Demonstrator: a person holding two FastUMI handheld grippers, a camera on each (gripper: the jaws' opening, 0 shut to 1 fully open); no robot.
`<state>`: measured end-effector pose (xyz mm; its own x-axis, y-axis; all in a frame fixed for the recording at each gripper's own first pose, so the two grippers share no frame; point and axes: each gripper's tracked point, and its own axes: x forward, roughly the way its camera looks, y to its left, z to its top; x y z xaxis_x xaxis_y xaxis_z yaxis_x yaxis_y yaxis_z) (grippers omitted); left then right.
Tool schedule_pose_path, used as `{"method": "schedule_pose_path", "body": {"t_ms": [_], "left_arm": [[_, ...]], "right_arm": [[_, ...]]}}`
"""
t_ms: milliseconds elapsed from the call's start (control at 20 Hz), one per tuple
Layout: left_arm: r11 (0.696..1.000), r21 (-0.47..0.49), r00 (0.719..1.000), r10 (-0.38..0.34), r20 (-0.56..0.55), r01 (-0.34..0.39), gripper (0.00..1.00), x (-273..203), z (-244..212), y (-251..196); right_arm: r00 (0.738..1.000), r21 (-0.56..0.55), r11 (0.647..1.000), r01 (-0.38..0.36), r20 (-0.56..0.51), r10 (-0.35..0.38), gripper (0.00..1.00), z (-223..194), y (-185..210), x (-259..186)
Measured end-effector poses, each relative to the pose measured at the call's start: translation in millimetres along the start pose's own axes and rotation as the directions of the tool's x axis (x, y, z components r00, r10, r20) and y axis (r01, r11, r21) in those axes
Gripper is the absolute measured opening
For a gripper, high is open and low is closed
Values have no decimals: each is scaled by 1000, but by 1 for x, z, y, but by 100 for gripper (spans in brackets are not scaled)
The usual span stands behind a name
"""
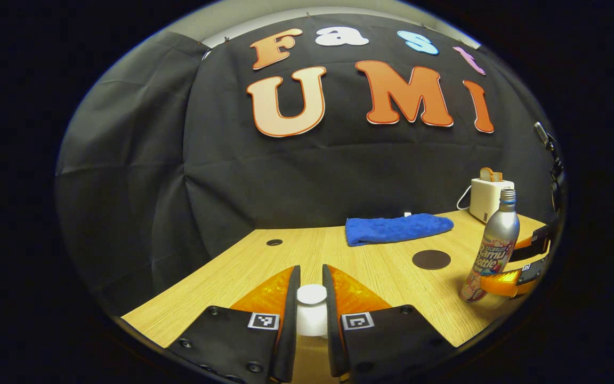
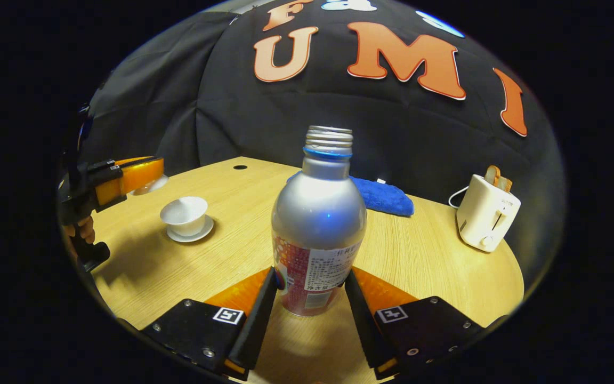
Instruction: Open the teacup lid with one hand, grasp the water bottle and pour water into the teacup with the other hand; after pouring, place the water bottle on the coaster and then close the teacup lid.
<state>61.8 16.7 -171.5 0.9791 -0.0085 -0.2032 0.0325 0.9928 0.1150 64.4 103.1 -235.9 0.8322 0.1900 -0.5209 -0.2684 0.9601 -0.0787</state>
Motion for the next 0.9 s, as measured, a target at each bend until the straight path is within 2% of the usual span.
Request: {"method": "schedule_pose_path", "body": {"t_ms": [50,200,350,550,650,700,750,900], "left_arm": [[1000,-8,1000,9,-5,-9,29,-5,-3,7],[999,-12,999,48,-5,-48,29,-13,-3,31],[997,7,997,80,-13,-80,29,-27,-6,54],[993,-9,993,118,-23,-118,29,-39,-10,84],[992,-25,992,125,-27,-125,29,-44,-10,95],[991,-34,991,130,-27,-131,24,-47,-10,100],[990,-36,990,137,-27,-138,29,-49,-11,106],[988,-21,988,153,-37,-154,29,-52,-17,119]], "right_arm": [[1000,-27,1000,8,7,-8,76,4,-3,0],[999,-131,991,39,7,-39,76,19,-6,-6],[997,-247,966,71,-16,-77,76,26,-15,-8],[995,-338,937,92,-9,-101,76,50,-21,-8],[994,-393,914,98,1,-106,75,63,-21,-9],[994,-428,897,105,10,-112,75,70,-21,-8],[992,-460,880,116,16,-122,75,74,-22,-7],[987,-528,837,144,11,-163,75,74,-23,-1]]}}
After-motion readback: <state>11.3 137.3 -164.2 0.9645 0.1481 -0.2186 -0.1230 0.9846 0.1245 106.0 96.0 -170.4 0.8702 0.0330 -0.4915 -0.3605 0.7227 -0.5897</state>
